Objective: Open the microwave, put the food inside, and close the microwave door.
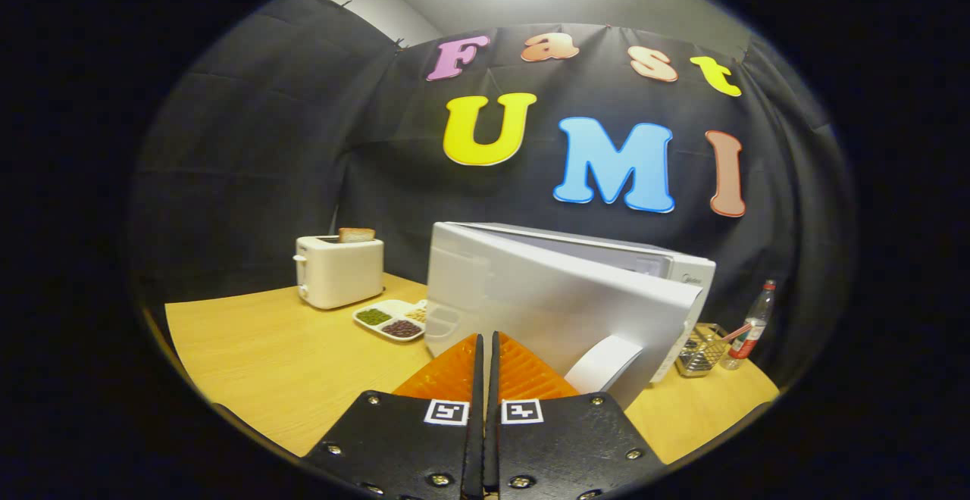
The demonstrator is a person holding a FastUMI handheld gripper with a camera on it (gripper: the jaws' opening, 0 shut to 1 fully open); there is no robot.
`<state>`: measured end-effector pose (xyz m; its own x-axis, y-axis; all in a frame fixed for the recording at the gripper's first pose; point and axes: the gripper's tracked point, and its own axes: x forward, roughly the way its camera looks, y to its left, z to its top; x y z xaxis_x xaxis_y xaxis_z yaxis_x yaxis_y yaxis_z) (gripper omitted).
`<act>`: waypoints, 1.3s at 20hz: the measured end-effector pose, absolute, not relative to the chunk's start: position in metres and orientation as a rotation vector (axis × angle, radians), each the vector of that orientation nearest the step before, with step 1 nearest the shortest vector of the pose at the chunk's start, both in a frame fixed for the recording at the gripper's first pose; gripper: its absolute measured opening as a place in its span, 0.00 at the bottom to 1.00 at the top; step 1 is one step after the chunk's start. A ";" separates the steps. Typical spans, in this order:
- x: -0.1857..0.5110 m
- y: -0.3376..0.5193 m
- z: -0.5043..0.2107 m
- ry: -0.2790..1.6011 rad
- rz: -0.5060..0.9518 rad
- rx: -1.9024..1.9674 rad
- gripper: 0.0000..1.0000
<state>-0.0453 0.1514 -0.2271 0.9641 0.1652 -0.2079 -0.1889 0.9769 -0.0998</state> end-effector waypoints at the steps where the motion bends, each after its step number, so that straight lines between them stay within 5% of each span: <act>1: -0.035 0.141 -0.227 0.208 0.157 -0.114 0.02; 15: 0.098 0.066 -0.266 0.342 -0.074 -0.046 0.01; 26: 0.092 0.055 -0.254 0.327 -0.099 -0.088 0.02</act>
